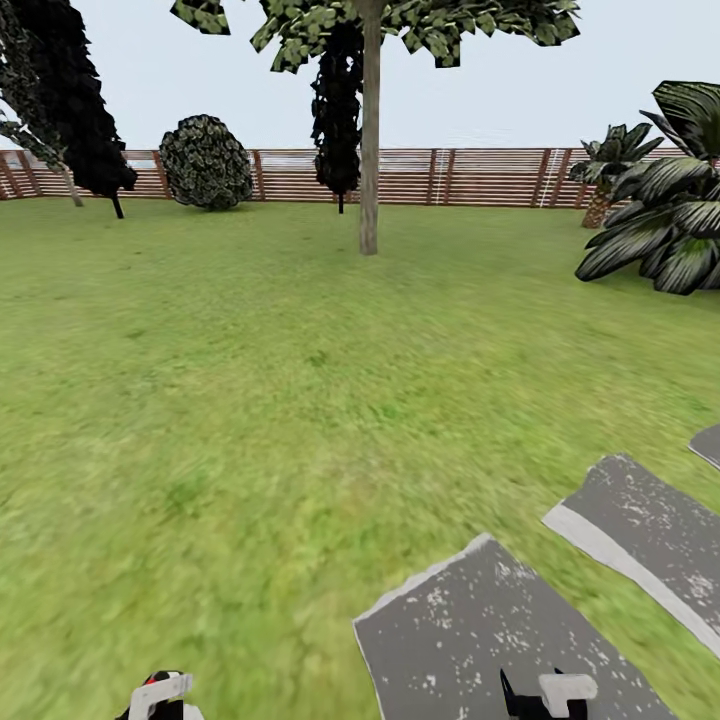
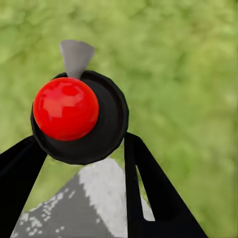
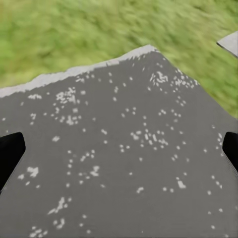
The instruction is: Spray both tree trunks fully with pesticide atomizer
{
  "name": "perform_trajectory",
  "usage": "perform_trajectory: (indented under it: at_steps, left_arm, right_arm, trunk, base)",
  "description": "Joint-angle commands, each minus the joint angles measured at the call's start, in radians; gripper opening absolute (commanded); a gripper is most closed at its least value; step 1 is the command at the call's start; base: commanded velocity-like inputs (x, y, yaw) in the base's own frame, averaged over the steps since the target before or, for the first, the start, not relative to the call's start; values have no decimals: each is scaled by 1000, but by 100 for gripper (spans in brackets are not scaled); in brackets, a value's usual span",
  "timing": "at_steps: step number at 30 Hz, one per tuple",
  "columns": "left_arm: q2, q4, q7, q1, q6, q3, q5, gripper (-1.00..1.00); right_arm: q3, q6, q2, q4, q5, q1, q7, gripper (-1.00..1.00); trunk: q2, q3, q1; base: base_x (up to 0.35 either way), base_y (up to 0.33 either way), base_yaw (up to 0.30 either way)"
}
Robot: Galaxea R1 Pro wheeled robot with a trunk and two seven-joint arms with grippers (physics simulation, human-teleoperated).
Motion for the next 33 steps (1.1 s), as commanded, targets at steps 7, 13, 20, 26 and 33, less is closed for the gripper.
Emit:
perform_trajectory:
  at_steps: [7,13,20,26,33]
  left_arm:
    - [0,1,-3,-1,-3,3,1,-100]
    - [0,1,-2,-1,-3,3,1,-100]
    - [-1,1,-2,0,-3,3,1,-100]
    - [0,1,-2,-1,-3,3,1,-100]
    - [0,1,-2,-1,-3,3,1,-100]
  right_arm:
    - [0,-3,0,1,0,-1,0,100]
    - [0,-3,0,1,0,-1,0,100]
    - [0,-3,0,1,0,-1,0,100]
    - [0,-3,0,1,0,-1,0,100]
    - [0,-3,0,1,0,0,0,100]
  trunk:
    - [0,-1,0]
    - [0,-1,0]
    - [0,-1,0]
    - [0,-1,0]
    - [0,-1,0]
  base:
    - [338,0,0]
    - [338,0,0]
    - [338,0,0]
    - [338,0,0]
    - [338,0,0]
